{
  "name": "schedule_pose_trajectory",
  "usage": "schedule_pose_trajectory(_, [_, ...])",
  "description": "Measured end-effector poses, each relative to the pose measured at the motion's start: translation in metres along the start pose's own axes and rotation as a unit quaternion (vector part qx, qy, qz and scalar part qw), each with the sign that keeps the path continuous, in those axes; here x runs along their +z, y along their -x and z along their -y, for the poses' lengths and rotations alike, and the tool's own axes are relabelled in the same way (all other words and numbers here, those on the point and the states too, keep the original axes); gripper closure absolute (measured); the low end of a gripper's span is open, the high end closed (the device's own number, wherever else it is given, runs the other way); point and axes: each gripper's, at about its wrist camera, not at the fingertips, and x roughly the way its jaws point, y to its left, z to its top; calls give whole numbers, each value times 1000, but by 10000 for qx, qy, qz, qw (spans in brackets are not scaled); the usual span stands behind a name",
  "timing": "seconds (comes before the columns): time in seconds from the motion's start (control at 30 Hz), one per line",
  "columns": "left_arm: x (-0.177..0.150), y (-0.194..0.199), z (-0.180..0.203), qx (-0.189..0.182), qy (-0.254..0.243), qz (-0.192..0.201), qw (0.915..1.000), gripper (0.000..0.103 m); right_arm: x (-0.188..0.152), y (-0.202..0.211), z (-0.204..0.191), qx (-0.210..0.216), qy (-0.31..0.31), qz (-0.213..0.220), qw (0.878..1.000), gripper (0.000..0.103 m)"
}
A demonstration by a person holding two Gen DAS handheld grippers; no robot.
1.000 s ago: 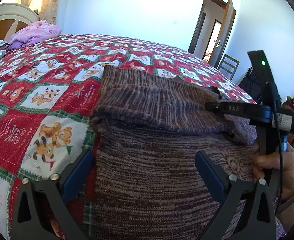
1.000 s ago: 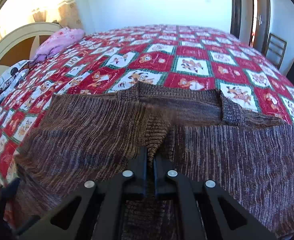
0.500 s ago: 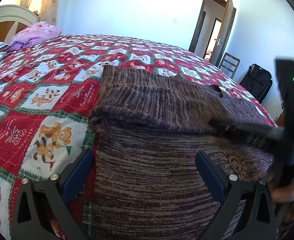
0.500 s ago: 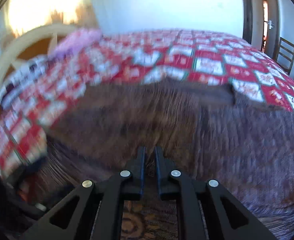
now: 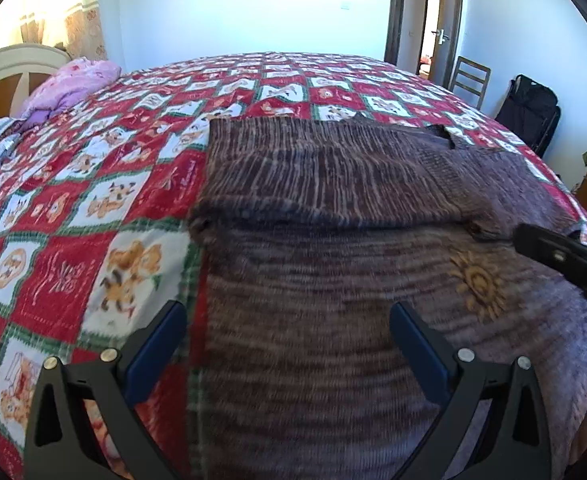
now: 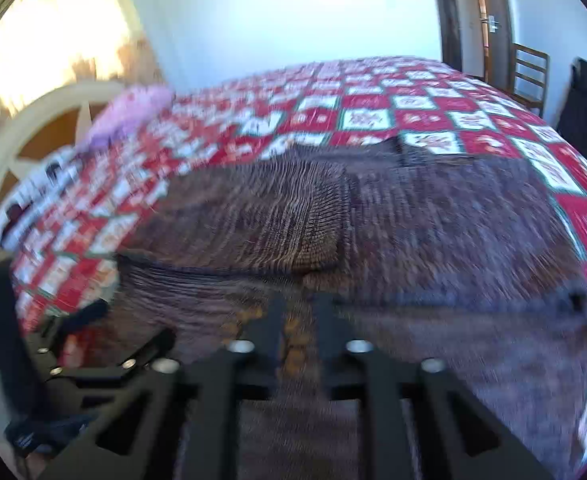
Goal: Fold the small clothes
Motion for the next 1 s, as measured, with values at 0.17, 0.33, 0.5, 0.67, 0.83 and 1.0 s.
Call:
schedule_pose_trajectory(0.17, [-10, 47, -39, -615, -7, 268, 9977, 0, -26, 49, 2, 268, -215, 382, 9987, 31])
schedule_pose_trajectory(0.33, [-31, 87, -79, -727, -69, 354, 9967, 0, -52, 79, -8, 342, -48, 335, 9988, 31])
schedule_pose_trajectory(0.5, [-64, 103, -95, -1361, -121, -81, 9906, 0, -74, 91, -26, 490, 146, 336, 9981, 31])
schedule_pose_trajectory(0.67, [-102, 112, -70, -1849, -471, -528, 9802, 2, -83, 94, -36, 594, 123, 313, 9977, 31])
schedule_pose_trajectory(0.83, [-131, 101, -51, -2502, -425, -1239, 9593, 30, -85, 112, -37, 590, 230, 481, 9968, 31])
schedule_pose_trajectory(1.0, [-139, 108, -36, -2824, -460, -1517, 9461, 35, -90, 122, -32, 586, 62, 551, 9967, 31])
